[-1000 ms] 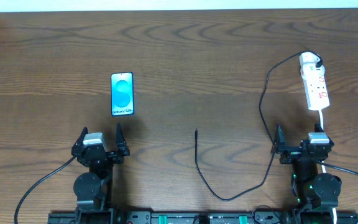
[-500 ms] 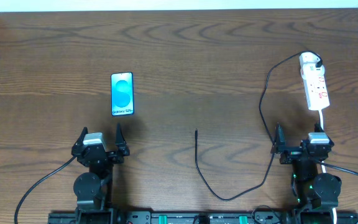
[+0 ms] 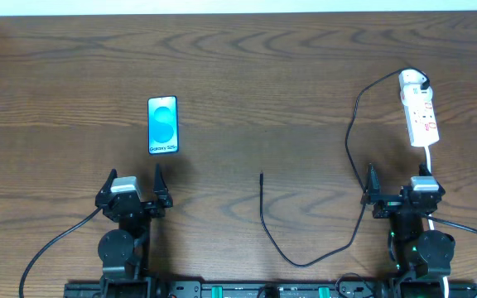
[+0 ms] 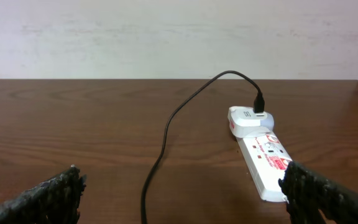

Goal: Plug charger to phone and switch on socket

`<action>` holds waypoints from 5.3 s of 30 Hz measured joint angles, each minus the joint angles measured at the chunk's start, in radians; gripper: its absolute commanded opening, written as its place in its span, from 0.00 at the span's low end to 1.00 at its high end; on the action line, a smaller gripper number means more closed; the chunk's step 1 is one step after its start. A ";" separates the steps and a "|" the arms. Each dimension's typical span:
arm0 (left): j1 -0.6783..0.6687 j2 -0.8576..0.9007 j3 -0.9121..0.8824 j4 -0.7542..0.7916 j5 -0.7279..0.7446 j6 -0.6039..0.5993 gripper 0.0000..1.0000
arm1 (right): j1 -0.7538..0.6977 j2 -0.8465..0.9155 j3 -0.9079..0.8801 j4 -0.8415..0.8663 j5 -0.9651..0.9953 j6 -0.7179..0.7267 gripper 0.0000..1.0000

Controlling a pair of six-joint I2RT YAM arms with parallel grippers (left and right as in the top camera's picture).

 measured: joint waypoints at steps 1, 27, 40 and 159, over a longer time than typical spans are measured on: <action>0.000 0.000 0.000 0.000 0.000 0.000 0.90 | 0.000 0.000 0.000 0.000 0.000 0.000 0.99; 0.000 0.000 0.000 0.000 0.000 0.000 0.90 | 0.000 0.000 0.000 0.000 0.000 0.000 0.99; 0.000 0.000 0.000 0.000 0.000 0.000 0.89 | 0.000 0.000 0.000 0.000 0.000 0.000 0.99; 0.000 1.844 1.603 -1.015 0.106 0.023 1.00 | 0.000 0.000 0.000 0.000 0.000 0.000 0.99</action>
